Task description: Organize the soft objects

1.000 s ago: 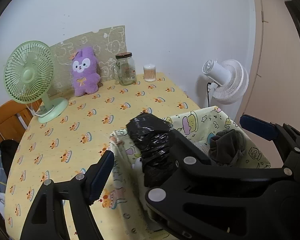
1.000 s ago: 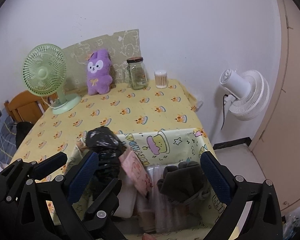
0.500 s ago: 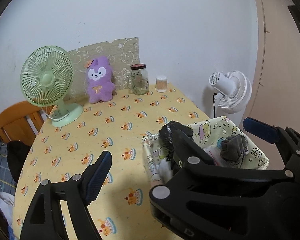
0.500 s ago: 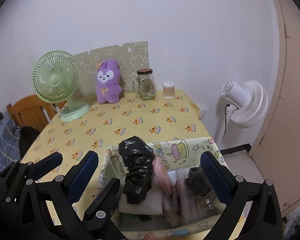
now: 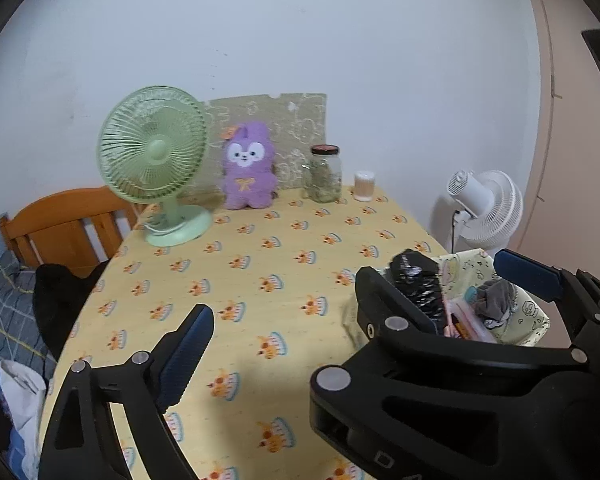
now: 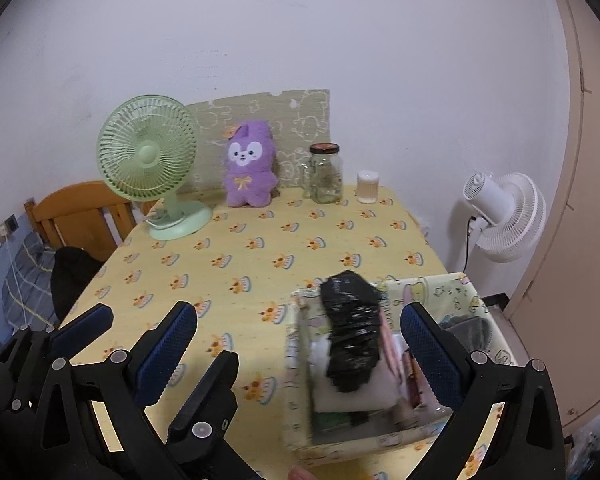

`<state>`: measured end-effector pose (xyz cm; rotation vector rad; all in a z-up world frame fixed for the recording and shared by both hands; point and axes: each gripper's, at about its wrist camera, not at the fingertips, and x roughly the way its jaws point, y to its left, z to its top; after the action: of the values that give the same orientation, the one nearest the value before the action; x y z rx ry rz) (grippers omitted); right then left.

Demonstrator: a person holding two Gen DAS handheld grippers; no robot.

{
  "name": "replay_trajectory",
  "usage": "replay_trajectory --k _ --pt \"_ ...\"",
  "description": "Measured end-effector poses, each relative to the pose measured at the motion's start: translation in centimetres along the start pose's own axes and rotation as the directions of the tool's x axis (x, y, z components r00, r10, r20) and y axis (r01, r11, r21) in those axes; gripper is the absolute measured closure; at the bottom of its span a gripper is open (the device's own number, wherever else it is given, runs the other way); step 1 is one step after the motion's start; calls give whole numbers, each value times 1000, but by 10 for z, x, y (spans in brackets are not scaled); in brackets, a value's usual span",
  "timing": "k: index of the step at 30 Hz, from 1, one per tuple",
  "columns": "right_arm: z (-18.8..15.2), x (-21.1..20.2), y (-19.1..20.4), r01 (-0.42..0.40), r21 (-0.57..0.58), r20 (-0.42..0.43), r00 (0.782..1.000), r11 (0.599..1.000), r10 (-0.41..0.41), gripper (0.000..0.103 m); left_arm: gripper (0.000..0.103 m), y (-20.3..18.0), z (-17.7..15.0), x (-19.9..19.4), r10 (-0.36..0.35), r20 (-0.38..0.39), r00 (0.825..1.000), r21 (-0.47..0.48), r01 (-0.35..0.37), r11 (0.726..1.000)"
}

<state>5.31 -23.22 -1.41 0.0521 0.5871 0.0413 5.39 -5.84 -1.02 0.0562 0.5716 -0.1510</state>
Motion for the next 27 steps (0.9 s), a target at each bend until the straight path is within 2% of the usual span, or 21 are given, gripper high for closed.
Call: replay_trajectory --k 17,27 --pt "-7 -44 67 -55 -69 57 997 996 59 0 6 54 -24 -58 91 51 995 -85 -87 993" --pt "-16 -59 83 -62 -67 87 994 996 68 0 5 66 -34 -73 111 80 991 -90 -104 991"
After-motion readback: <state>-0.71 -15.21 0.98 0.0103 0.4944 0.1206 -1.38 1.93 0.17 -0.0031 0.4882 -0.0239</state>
